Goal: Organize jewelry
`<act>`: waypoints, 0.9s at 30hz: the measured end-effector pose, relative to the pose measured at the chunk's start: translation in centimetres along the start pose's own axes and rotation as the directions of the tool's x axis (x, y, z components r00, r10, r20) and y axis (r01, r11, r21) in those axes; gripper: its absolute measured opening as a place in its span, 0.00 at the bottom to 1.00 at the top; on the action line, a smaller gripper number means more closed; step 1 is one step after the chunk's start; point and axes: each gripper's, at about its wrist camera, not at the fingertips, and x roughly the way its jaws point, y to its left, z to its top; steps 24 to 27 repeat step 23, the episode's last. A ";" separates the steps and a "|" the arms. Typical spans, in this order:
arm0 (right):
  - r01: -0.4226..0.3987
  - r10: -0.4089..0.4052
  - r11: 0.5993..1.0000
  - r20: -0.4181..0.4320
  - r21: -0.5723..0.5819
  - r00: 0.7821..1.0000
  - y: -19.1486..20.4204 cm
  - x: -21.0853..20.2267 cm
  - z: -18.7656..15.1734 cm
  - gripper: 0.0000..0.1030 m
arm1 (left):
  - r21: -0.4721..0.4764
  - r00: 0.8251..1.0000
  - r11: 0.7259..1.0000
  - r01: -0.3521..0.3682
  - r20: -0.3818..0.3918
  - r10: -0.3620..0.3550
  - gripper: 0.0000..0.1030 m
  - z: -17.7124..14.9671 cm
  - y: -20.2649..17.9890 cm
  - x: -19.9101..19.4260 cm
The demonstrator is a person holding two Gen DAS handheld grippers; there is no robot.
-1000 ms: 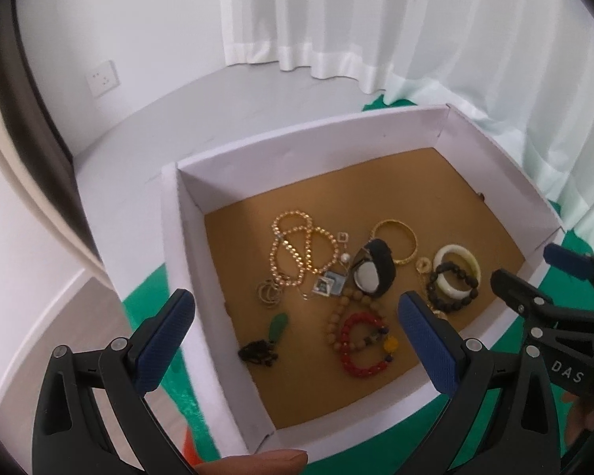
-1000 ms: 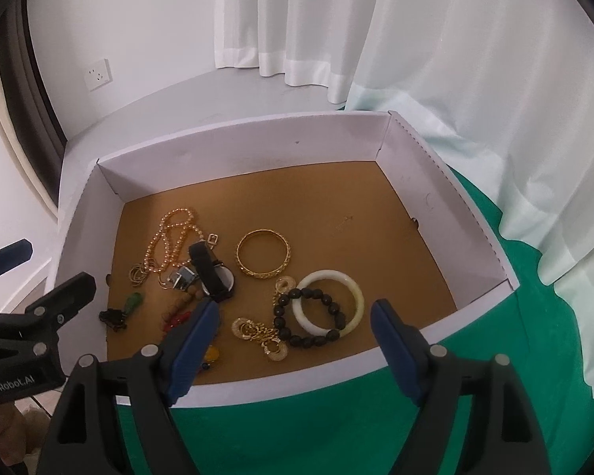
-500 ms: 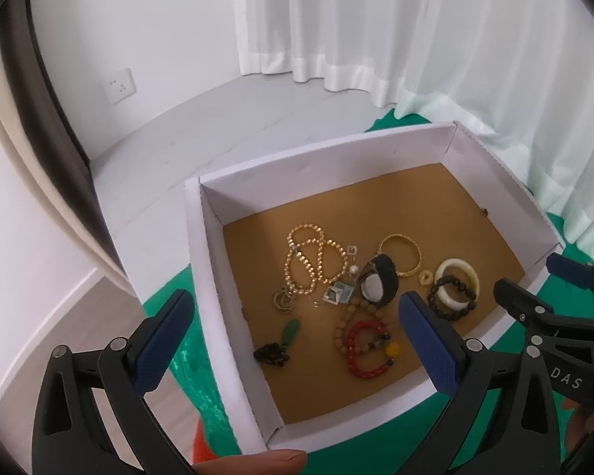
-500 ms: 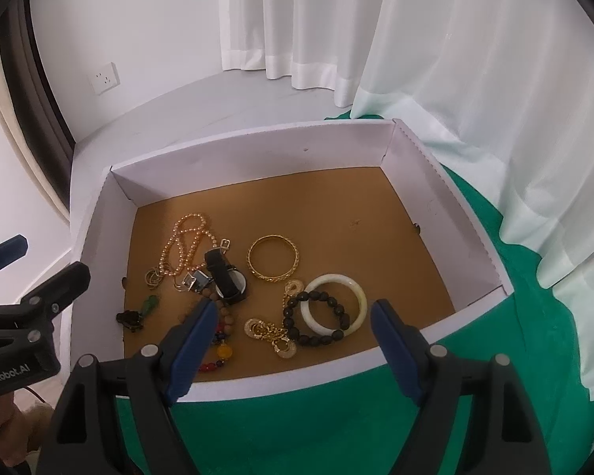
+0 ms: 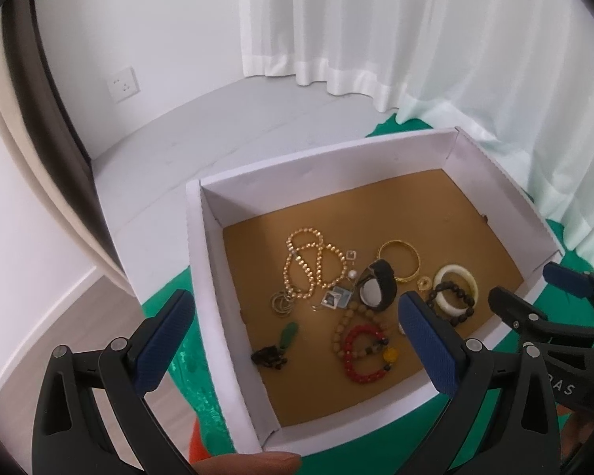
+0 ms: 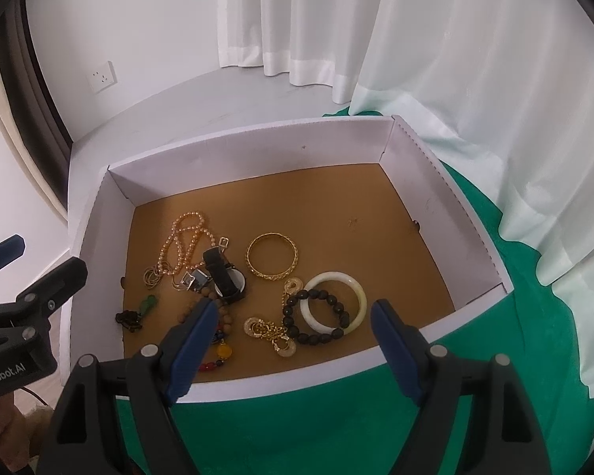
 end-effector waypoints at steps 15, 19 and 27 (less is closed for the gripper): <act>0.027 -0.027 1.000 -0.011 0.001 1.000 -0.2 0.8 -0.2 0.79 | 0.018 1.000 1.000 0.003 -0.010 -0.003 0.99 -0.1 -0.5 0.4; 0.032 -0.032 0.999 -0.011 0.003 0.999 -0.4 0.9 -0.3 0.79 | 0.016 1.000 1.000 0.015 -0.012 -0.015 0.99 -0.2 -0.5 0.5; 0.032 -0.032 0.999 -0.007 0.006 0.999 -0.4 0.9 -0.3 0.79 | 0.028 1.000 1.000 0.007 0.002 -0.007 0.99 -0.4 -0.7 0.4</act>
